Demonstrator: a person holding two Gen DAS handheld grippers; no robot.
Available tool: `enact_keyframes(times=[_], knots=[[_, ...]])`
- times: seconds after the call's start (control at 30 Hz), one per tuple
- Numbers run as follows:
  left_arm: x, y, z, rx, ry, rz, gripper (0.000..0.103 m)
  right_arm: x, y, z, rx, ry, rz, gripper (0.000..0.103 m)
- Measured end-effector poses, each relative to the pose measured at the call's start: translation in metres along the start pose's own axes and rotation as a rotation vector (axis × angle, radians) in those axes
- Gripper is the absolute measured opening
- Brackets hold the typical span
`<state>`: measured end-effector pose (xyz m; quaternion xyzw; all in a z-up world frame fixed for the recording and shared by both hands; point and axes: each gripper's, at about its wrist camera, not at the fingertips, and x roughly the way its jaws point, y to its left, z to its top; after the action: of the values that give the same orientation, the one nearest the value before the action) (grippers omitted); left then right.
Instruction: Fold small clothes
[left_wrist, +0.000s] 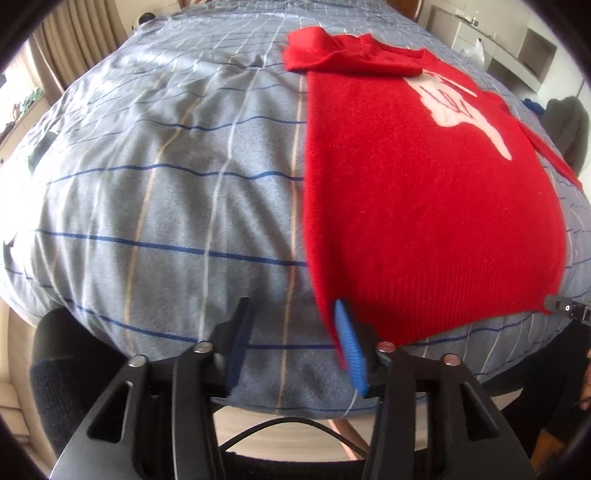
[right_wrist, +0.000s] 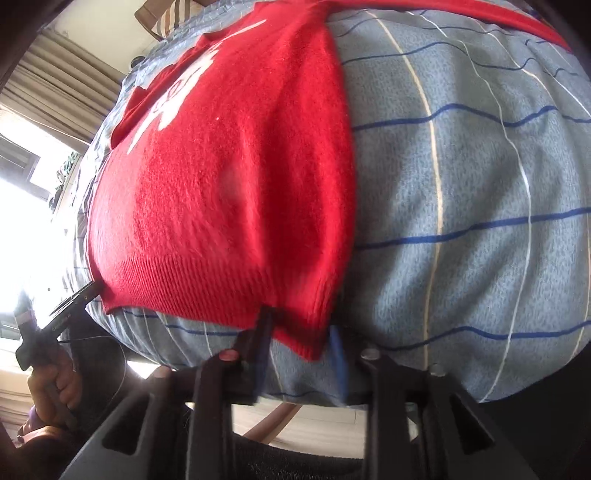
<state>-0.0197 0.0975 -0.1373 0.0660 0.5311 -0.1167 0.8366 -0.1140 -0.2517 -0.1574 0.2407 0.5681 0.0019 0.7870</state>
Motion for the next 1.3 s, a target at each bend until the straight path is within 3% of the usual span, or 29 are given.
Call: enact_keyframes(times=[0.1, 0.17, 0.23, 0.33, 0.4, 0.47, 0.57, 0.6, 0.8, 0.83, 0.87, 0.9, 0.93, 1.03, 1.1, 1.17, 1.23, 1.3], knots=[[-0.038, 0.018, 0.014, 0.011, -0.056, 0.007, 0.057, -0.017, 0.005, -0.007, -0.047, -0.027, -0.041, 0.055], [-0.070, 0.032, 0.043, 0.018, -0.140, -0.030, 0.063, -0.029, 0.009, -0.011, -0.076, -0.055, -0.070, 0.057], [-0.095, 0.039, 0.089, 0.028, -0.218, -0.105, 0.086, -0.038, 0.011, -0.012, -0.094, -0.085, -0.084, 0.057], [-0.094, 0.023, 0.174, 0.083, -0.258, -0.287, 0.091, -0.047, 0.017, -0.007, -0.118, -0.123, -0.085, 0.058], [-0.072, -0.004, 0.225, 0.164, -0.244, -0.339, 0.091, -0.047, 0.022, -0.005, -0.129, -0.136, -0.088, 0.058], [-0.035, -0.031, 0.266, 0.220, -0.160, -0.393, 0.089, -0.048, 0.025, -0.005, -0.126, -0.148, -0.079, 0.058], [0.025, -0.068, 0.311, 0.259, -0.019, -0.409, 0.076, -0.047, 0.034, -0.010, -0.142, -0.159, -0.077, 0.058], [0.043, -0.076, 0.318, 0.256, 0.008, -0.383, 0.070, -0.046, 0.036, -0.012, -0.149, -0.161, -0.080, 0.058], [0.118, -0.099, 0.325, 0.252, 0.122, -0.270, 0.070, -0.036, 0.041, -0.028, -0.144, -0.137, -0.047, 0.058], [0.126, -0.101, 0.324, 0.247, 0.135, -0.270, 0.066, -0.034, 0.041, -0.030, -0.147, -0.130, -0.046, 0.058], [0.129, -0.102, 0.323, 0.245, 0.140, -0.282, 0.058, -0.033, 0.042, -0.032, -0.151, -0.124, -0.047, 0.058], [0.130, -0.105, 0.321, 0.250, 0.141, -0.315, 0.016, -0.031, 0.042, -0.034, -0.156, -0.119, -0.051, 0.058], [0.129, -0.107, 0.319, 0.252, 0.142, -0.350, 0.003, -0.029, 0.042, -0.036, -0.161, -0.116, -0.056, 0.058], [0.094, -0.102, 0.316, 0.257, 0.000, -0.313, 0.004, -0.027, 0.041, -0.038, -0.159, -0.114, -0.056, 0.058], [0.055, -0.067, 0.325, 0.143, -0.106, -0.334, 0.004, -0.030, 0.044, -0.040, -0.169, -0.127, -0.056, 0.058], [0.018, -0.008, 0.330, -0.031, -0.201, -0.338, 0.004, -0.032, 0.049, -0.042, -0.198, -0.137, -0.059, 0.058], [-0.008, 0.058, 0.326, -0.202, -0.262, -0.255, 0.004, -0.032, 0.055, -0.045, -0.226, -0.142, -0.059, 0.058], [-0.028, 0.121, 0.308, -0.336, -0.302, -0.101, 0.004, -0.029, 0.061, -0.047, -0.246, -0.137, -0.051, 0.058]])
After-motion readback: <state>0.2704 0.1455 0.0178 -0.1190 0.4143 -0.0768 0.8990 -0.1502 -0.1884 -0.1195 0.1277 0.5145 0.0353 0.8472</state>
